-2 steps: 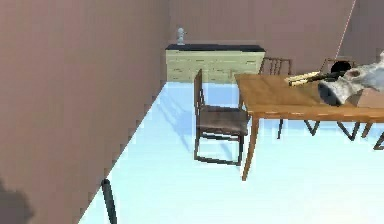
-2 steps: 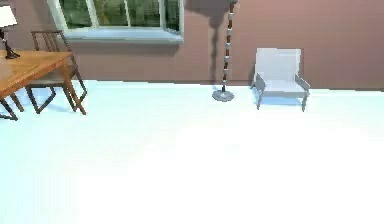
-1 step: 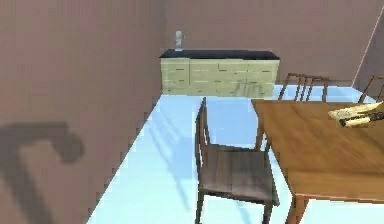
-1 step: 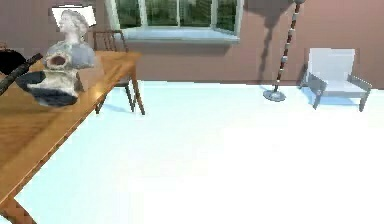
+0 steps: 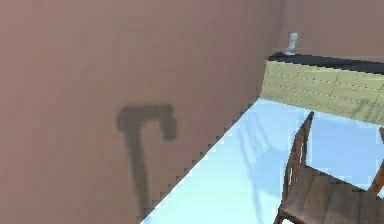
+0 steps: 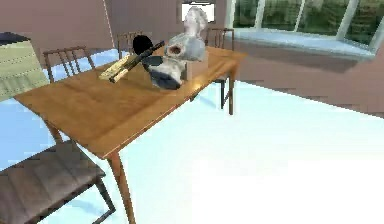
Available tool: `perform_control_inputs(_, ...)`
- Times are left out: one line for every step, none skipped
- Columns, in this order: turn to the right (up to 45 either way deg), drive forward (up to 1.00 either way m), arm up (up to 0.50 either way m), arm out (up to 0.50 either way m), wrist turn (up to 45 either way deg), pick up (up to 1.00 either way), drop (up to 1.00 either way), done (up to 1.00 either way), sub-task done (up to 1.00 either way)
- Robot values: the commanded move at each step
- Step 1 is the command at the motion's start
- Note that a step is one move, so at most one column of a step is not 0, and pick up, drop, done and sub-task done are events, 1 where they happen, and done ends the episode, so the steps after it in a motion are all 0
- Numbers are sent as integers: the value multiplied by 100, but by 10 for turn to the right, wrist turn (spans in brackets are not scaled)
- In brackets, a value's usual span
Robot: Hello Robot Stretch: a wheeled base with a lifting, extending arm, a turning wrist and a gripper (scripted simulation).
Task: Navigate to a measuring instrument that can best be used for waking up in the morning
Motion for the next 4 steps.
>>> perform_control_inputs(0, 90, 0, 0, 0, 0, 0, 0, 0)
perform_control_inputs(300, 0, 0, 0, 0, 0, 0, 0, 0)
perform_control_inputs(0, 75, 0, 0, 0, 0, 0, 0, 0)
perform_control_inputs(450, 0, 0, 0, 0, 0, 0, 0, 0)
